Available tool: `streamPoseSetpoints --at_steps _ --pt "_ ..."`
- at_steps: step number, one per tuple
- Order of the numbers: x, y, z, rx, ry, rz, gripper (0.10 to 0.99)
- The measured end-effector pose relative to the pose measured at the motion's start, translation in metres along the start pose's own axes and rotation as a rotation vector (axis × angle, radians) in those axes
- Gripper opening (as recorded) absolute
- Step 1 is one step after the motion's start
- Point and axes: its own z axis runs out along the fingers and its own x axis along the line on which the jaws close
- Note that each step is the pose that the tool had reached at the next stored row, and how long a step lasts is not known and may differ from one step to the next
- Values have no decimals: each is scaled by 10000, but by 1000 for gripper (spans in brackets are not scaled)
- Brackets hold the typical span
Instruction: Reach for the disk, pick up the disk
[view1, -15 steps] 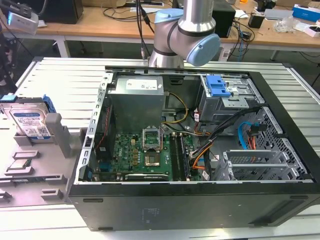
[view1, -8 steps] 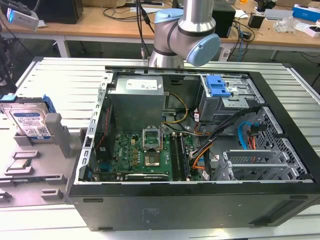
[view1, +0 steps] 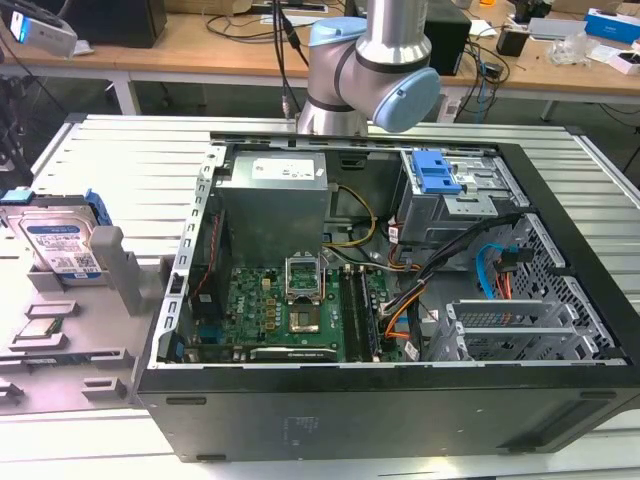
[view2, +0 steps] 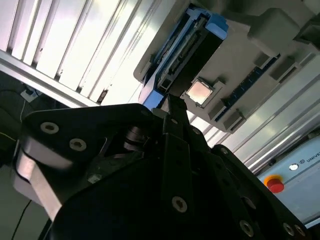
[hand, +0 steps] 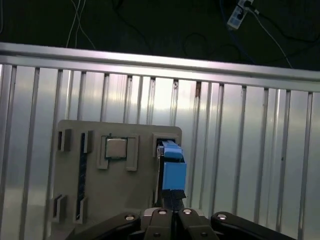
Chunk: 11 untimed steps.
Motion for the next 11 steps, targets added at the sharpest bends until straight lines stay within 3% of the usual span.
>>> streamPoseSetpoints --at_steps 6,11 --pt "0 0 0 0 30 -781 106" --pt "0 0 0 0 31 -798 106"
